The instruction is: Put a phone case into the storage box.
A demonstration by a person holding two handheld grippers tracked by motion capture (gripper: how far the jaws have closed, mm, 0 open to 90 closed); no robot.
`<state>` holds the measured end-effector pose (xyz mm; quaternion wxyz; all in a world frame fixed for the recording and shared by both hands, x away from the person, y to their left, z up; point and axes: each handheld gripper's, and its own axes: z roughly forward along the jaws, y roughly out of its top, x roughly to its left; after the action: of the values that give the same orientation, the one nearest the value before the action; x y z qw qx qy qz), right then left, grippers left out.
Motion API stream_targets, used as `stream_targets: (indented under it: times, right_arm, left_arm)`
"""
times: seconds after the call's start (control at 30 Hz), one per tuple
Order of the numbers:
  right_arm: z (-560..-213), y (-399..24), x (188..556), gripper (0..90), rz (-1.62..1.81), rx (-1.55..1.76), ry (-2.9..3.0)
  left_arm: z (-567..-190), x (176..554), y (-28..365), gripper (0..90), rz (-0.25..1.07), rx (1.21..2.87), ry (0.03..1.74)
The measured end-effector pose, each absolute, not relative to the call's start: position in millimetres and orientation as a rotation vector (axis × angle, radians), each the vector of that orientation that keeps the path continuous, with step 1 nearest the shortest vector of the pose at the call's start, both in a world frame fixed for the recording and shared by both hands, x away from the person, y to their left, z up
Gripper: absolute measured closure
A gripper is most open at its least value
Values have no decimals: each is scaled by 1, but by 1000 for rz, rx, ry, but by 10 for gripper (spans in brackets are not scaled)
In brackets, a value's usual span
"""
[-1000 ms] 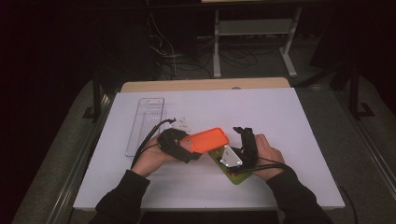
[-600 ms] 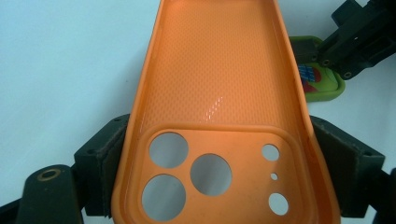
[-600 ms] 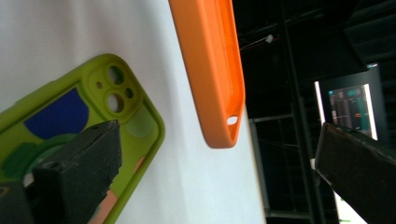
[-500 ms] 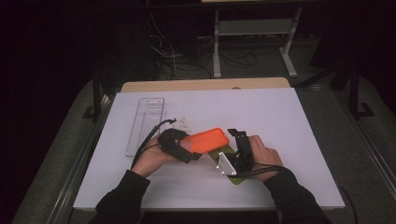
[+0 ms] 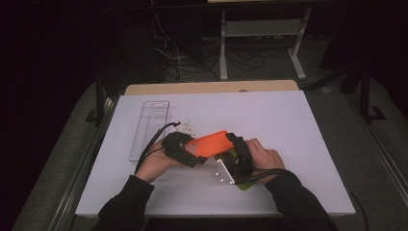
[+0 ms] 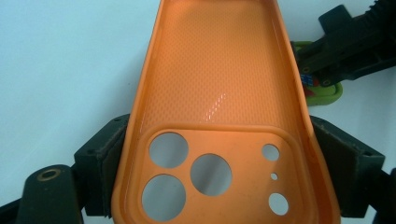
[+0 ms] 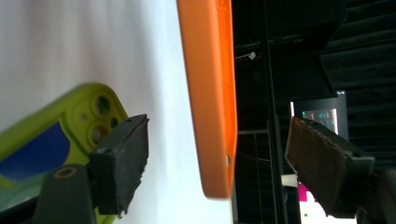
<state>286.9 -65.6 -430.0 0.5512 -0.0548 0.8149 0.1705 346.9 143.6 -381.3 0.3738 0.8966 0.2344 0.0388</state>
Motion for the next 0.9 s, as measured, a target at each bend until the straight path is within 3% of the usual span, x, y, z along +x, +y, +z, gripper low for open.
stream_targets:
  times: [0.4,0.9]
  right_arm:
    - [-436,-56,285,493,409,-159,1869]
    - [-436,-55,282,730,393,-190,1851]
  left_arm:
    - [-380,347,146,158,104,2291,600]
    - [-380,347,145,158,102,2297,601]
